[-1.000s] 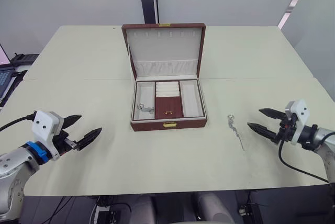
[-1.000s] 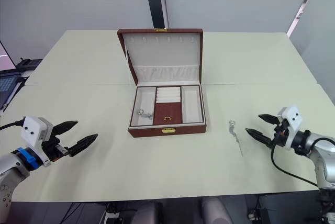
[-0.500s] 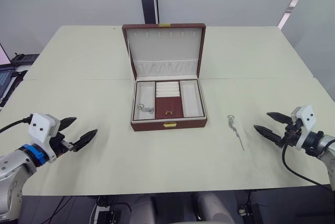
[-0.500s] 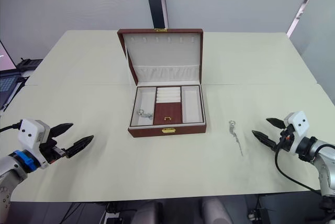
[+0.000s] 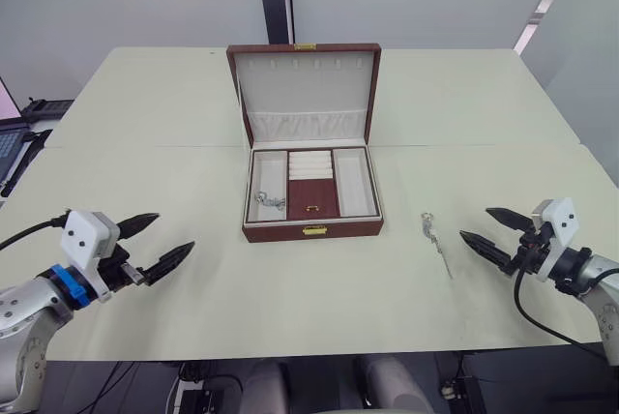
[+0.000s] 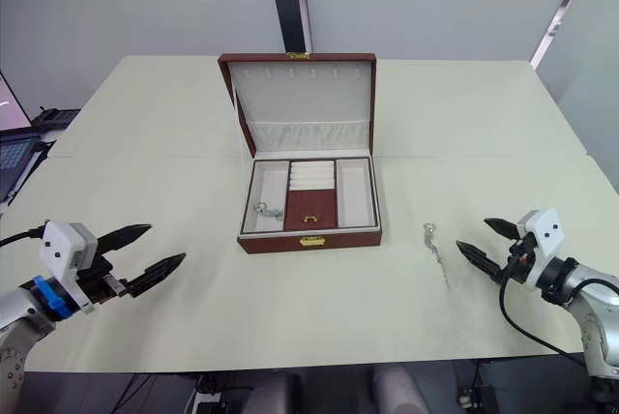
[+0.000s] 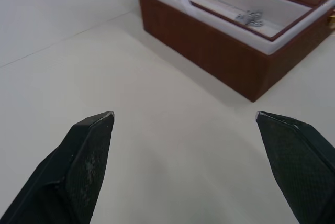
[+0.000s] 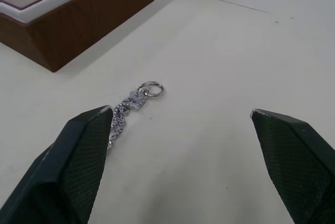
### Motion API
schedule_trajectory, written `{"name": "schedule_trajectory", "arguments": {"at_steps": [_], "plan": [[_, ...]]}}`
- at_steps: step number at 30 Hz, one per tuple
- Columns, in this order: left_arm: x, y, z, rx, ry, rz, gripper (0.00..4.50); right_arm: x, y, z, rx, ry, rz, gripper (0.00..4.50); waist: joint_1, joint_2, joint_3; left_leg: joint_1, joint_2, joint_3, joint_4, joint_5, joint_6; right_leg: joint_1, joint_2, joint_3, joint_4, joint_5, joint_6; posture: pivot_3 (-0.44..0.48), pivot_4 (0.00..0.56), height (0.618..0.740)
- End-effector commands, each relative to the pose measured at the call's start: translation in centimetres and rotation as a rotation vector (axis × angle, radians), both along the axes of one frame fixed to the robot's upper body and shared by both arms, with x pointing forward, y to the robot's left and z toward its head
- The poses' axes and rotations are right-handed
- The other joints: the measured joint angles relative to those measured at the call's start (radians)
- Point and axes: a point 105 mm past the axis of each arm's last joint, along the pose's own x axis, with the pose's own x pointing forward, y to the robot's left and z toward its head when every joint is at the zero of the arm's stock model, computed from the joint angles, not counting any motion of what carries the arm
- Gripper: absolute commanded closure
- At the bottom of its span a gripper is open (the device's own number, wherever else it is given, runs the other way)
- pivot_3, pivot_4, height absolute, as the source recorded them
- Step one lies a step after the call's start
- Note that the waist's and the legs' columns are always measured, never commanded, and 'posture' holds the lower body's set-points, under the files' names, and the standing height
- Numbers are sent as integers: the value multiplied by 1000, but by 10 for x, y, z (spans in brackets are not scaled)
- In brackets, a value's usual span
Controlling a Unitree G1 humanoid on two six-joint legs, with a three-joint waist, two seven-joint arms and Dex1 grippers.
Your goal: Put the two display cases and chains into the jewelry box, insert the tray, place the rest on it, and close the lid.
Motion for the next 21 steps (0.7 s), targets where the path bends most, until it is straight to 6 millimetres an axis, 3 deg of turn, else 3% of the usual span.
{"name": "schedule_trajectory", "arguments": {"at_steps": [1,10,21], "plan": [[-2,-32,6,1,-28,-170,0,-6,26,9,39,-39,14,42,0,0,0,0,0,0,0,0,0,0,0,0,0,0,0,0,150,740],[-28,-92,-9,17,16,-469,0,-2,57,-15,20,-9,-115,42,-1,0,0,0,0,0,0,0,0,0,0,0,0,0,0,0,150,740],[-36,-105,-14,-11,10,-509,0,9,65,-46,-56,53,-194,42,-1,0,0,0,0,0,0,0,0,0,0,0,0,0,0,0,150,740]]}}
